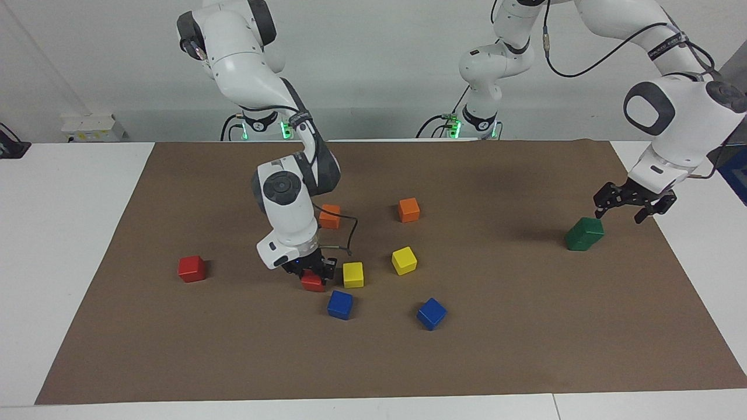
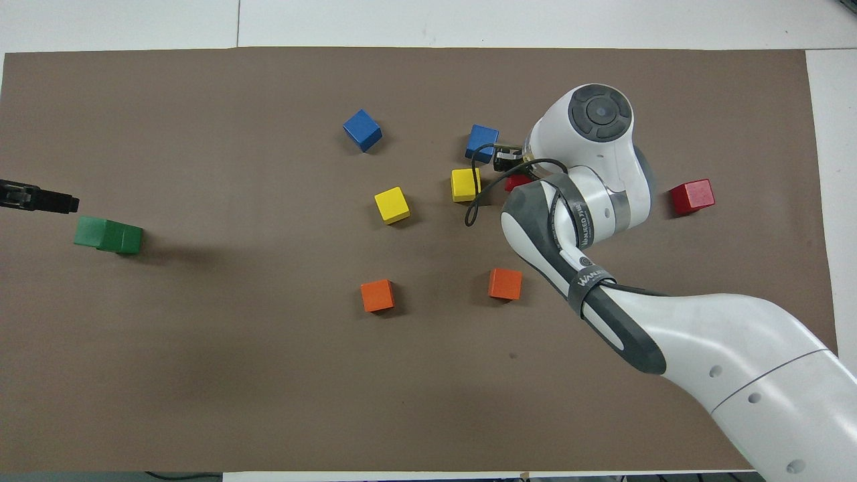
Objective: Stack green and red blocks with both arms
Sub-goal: 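Carry the second red cube with the right gripper toward the first red cube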
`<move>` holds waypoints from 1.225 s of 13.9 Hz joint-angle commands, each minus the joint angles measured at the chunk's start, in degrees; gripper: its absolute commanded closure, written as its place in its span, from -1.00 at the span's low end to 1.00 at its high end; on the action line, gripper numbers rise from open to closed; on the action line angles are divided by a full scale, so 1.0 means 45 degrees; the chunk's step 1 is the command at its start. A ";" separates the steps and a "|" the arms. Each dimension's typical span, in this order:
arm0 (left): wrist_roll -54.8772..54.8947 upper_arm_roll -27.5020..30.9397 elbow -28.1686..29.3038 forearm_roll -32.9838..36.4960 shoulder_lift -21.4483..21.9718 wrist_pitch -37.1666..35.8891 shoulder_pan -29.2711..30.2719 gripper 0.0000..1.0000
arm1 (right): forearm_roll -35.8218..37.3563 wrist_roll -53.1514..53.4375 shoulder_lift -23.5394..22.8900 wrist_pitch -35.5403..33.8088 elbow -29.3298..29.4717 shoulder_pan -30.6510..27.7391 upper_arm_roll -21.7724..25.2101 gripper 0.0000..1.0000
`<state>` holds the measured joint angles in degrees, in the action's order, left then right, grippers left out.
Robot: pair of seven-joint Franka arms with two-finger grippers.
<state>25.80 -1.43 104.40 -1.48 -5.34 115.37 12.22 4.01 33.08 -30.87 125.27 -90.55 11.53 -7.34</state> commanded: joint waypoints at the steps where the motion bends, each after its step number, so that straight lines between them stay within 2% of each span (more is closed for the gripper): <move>1: -0.1407 0.0024 0.0121 -0.0141 0.1183 -0.1102 -0.0157 -1.00 | 0.0262 -0.1482 0.0548 -0.1466 0.0805 -0.0899 -0.0146 0.80; 3: -0.2817 -0.0015 0.0121 -0.0141 0.1770 -0.1747 -0.0351 -1.00 | 0.0164 -0.2989 0.1484 -0.1607 0.0417 -0.1952 -0.0146 0.74; 5: -0.3833 -0.0015 0.0082 -0.0121 0.2103 -0.2217 -0.0645 -1.00 | 0.0085 -0.4296 0.2635 -0.1568 -0.0790 -0.2891 -0.0146 0.74; 9: -0.4912 -0.0054 -0.0813 -0.0121 0.2261 -0.3739 -0.0880 -1.00 | -0.0770 -0.8533 0.3635 -0.1451 -0.2121 -0.5331 -0.0166 0.75; 11: -0.4951 -0.0113 -0.1419 -0.0121 0.2183 -0.4597 -0.0880 -1.00 | -0.1241 -1.0098 0.4142 -0.0326 -0.3638 -0.6329 -0.0166 0.74; 13: -0.5146 -0.0132 -0.2296 -0.0141 0.1950 -0.5302 -0.0900 -1.00 | -0.1262 -1.0553 0.4535 0.1393 -0.5029 -0.6391 -0.0146 0.74; 17: -0.5263 0.0024 -0.2770 -0.0141 0.1812 -0.5949 -0.1641 -1.00 | -0.1243 -1.0982 0.4614 0.1518 -0.5249 -0.6216 -0.0165 0.75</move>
<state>3.46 -2.16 94.27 -1.50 4.42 90.91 7.04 -0.86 -13.89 -12.80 131.21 -111.59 -16.59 -7.67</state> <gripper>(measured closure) 0.000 0.449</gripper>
